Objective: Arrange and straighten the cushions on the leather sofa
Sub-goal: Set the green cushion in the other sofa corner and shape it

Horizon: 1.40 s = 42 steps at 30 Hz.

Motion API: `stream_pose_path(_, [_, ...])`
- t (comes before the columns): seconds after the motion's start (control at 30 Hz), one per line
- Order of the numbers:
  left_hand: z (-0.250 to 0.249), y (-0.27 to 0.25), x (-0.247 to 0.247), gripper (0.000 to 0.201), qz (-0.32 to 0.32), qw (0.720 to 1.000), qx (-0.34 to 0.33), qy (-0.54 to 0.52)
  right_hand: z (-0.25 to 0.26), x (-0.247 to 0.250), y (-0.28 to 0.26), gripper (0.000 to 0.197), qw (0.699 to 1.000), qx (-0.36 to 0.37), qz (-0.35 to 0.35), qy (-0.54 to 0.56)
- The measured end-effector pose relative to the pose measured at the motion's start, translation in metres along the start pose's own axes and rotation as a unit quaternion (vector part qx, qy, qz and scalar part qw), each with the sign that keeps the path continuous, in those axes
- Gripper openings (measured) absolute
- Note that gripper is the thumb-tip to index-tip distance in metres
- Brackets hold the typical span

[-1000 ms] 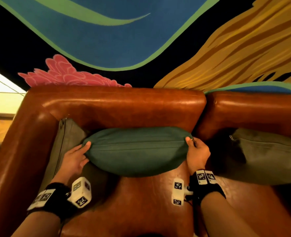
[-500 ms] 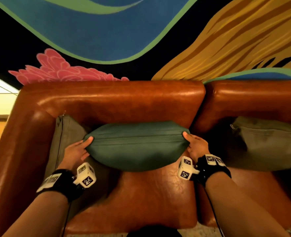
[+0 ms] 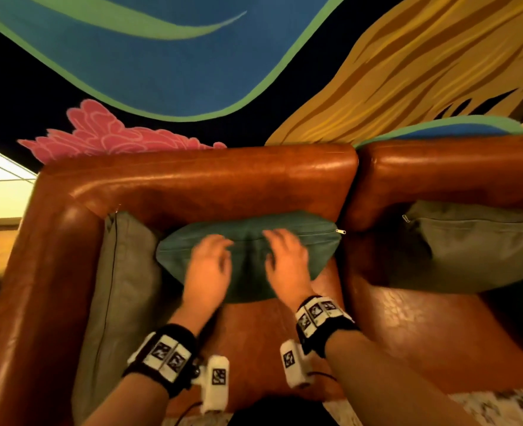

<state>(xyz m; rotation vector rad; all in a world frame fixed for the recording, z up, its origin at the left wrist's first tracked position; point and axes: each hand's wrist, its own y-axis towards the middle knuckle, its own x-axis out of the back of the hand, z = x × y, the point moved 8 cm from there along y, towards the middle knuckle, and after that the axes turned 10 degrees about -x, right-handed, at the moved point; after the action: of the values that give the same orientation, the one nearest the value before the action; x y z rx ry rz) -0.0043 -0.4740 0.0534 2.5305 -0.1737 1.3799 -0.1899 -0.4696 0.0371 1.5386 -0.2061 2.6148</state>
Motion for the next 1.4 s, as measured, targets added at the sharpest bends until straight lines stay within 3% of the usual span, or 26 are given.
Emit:
stream_pose_path(0.07, [-0.013,-0.014,-0.043,0.042,0.166,0.985,-0.014,0.039,0.007,-0.03,-0.009,0.065,0.988,0.023,0.131,-0.074])
stream_pose_path(0.1, [-0.001,-0.019,-0.047,0.047,0.199,0.977,0.019,0.078,-0.005,-0.033,-0.007,0.071,0.979,-0.014,0.173,-0.103])
stream_pose_path(0.17, [0.037,-0.026,-0.022,0.052,0.173,0.969,0.151,0.09,-0.043,-0.018,0.001,0.074,0.969,-0.127,0.184,-0.106])
stream_pose_path(0.23, [0.067,-0.033,0.012,0.046,0.132,0.944,0.293,0.069,-0.081,0.009,0.007,0.067,0.96,-0.204,0.177,-0.068])
stream_pose_path(0.33, [0.067,-0.019,0.036,0.036,0.104,0.929,0.342,0.095,-0.123,0.056,0.004,0.056,0.958,-0.236,0.162,0.021])
stream_pose_path(0.43, [-0.013,0.037,0.008,0.028,0.058,0.973,0.214,0.068,-0.184,0.114,-0.01,0.051,0.942,-0.3,0.099,0.116])
stream_pose_path(0.5, [-0.101,0.075,-0.042,0.028,0.098,0.991,0.084,0.021,-0.224,0.149,-0.022,0.047,0.93,-0.333,0.065,0.143])
stream_pose_path(0.57, [-0.217,0.099,-0.11,0.033,0.185,0.98,-0.071,-0.026,-0.273,0.193,-0.041,0.044,0.916,-0.362,0.026,0.173])
stream_pose_path(0.63, [-0.342,0.097,-0.173,0.033,0.284,0.93,-0.226,-0.055,-0.329,0.242,-0.068,0.041,0.903,-0.382,-0.021,0.196])
stream_pose_path(0.7, [-0.462,0.071,-0.225,0.028,0.374,0.85,-0.366,-0.058,-0.396,0.296,-0.108,0.038,0.875,-0.42,-0.09,0.222])
stream_pose_path(0.77, [-0.557,0.041,-0.268,0.027,0.431,0.777,-0.458,-0.035,-0.467,0.345,-0.153,0.033,0.84,-0.457,-0.162,0.243])
stream_pose_path(0.8, [-0.59,0.033,-0.288,0.028,0.446,0.754,-0.482,-0.025,-0.498,0.364,-0.171,0.031,0.825,-0.47,-0.189,0.249])
stream_pose_path(0.9, [-0.68,0.019,-0.354,0.031,0.462,0.725,-0.51,-0.008,-0.611,0.405,-0.219,0.03,0.781,-0.512,-0.237,0.269])
stream_pose_path(1.07, [-0.765,0.048,-0.484,0.033,0.493,0.742,-0.452,0.044,-0.828,0.403,-0.23,0.03,0.755,-0.538,-0.21,0.31])
stream_pose_path(1.2, [-0.79,0.092,-0.538,0.041,0.467,0.783,-0.407,0.057,-0.845,0.435,-0.18,0.032,0.773,-0.55,-0.133,0.289])
stream_pose_path(1.3, [-0.794,0.106,-0.562,0.058,0.457,0.815,-0.354,0.046,-0.864,0.442,-0.14,0.031,0.79,-0.55,-0.094,0.254])
stream_pose_path(1.4, [-0.789,0.103,-0.58,0.068,0.466,0.824,-0.32,0.04,-0.886,0.427,-0.112,0.029,0.783,-0.569,-0.072,0.241])
